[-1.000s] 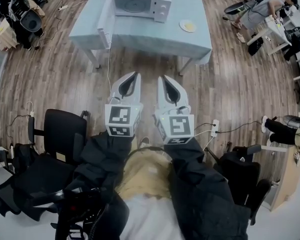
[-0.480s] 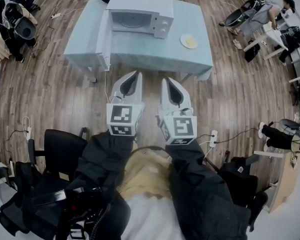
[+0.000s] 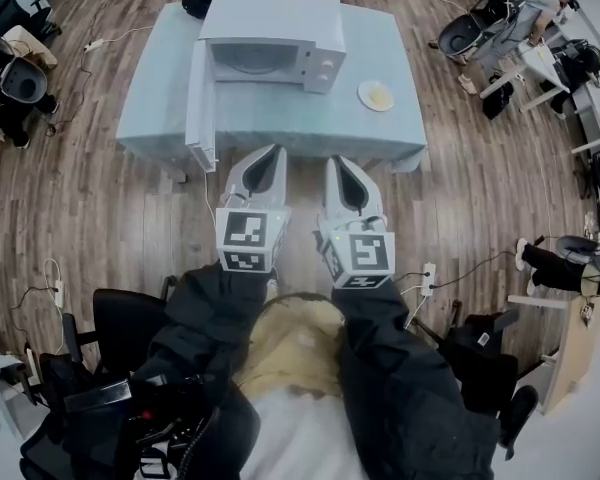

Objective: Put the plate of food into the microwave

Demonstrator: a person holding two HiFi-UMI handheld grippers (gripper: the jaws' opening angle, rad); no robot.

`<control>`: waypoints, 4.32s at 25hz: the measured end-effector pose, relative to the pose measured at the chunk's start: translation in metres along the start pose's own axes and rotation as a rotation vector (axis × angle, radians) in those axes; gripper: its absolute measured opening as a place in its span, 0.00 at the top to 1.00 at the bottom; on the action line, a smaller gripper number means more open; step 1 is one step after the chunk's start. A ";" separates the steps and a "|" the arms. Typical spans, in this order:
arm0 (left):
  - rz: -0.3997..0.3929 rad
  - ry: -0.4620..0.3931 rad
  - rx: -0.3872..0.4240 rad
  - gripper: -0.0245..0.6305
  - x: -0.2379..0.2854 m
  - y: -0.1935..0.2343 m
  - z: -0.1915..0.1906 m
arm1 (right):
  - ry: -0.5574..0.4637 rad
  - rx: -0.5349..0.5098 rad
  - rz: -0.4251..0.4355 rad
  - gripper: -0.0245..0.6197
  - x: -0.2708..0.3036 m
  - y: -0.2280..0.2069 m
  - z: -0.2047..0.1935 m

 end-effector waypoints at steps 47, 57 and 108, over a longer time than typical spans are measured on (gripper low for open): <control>0.088 0.221 -0.063 0.96 0.287 0.106 -0.051 | 0.240 0.062 0.031 0.96 0.274 -0.153 -0.078; 0.064 0.431 -0.127 0.96 0.319 0.109 -0.129 | 0.420 0.119 -0.101 0.96 0.289 -0.205 -0.162; 0.078 0.666 -0.222 0.96 0.360 0.123 -0.214 | 0.803 0.802 -0.542 0.74 0.351 -0.371 -0.360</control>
Point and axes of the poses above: the fingertips, and each gripper's own axes: x forward along the fingers, y to its left, z out of its top, the point moved 8 cm from there along -x, backward along the fingers, and after that the axes turned 12 degrees about -z, right-handed, at the moved point
